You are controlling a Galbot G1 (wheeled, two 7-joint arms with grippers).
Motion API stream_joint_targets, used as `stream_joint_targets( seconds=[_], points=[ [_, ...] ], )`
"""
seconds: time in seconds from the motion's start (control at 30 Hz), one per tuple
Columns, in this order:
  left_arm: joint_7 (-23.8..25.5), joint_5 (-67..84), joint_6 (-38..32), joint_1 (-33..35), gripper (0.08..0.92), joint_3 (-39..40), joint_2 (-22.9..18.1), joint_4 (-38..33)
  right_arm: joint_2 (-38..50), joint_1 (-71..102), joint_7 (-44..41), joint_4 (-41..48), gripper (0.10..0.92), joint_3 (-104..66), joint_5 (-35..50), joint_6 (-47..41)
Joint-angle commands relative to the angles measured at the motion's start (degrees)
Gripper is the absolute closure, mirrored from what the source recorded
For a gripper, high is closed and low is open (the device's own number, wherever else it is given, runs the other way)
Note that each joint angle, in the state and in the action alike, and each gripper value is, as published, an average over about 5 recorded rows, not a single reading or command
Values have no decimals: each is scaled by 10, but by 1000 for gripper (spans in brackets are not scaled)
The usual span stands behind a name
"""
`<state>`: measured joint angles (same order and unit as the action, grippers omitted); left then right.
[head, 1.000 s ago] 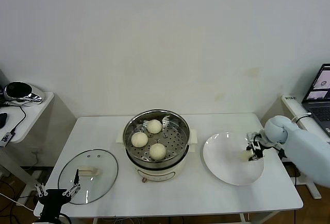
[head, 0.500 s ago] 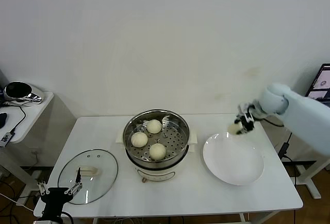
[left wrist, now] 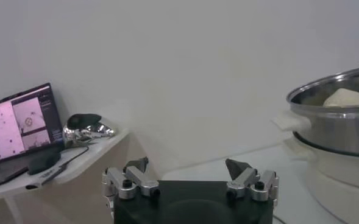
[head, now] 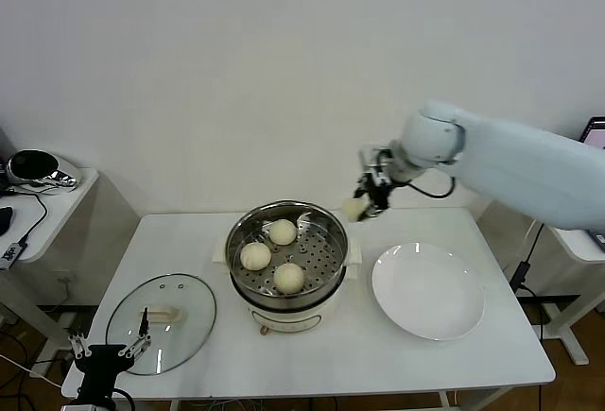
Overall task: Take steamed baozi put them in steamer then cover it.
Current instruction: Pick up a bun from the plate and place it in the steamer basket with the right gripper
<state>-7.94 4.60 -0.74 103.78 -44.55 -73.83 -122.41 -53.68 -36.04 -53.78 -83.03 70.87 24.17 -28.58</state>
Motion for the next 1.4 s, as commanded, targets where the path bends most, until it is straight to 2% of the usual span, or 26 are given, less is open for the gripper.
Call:
stream_joint_targets(
  seconds=[0.03, 0.8, 1.07, 1.23, 1.4],
  points=[
    [0, 1, -1, 1, 177, -1, -1, -1, -123, -10, 62, 10, 550, 56, 116, -84],
    [-1, 3, -3, -3, 177, 0, -2, 0, -162, 112, 58, 118, 550, 37, -28, -69],
    [-1, 3, -3, -5, 177, 0, -3, 0, -161, 119, 55, 125, 543, 25, -42, -60],
    [-1, 3, -2, -2, 177, -2, -3, 0, -139, 104, 51, 97, 467, 9, -30, -61],
    [-1, 5, -2, 0, 177, -9, -1, 4, -81, 85, 53, 41, 320, -25, -19, -54]
  ],
)
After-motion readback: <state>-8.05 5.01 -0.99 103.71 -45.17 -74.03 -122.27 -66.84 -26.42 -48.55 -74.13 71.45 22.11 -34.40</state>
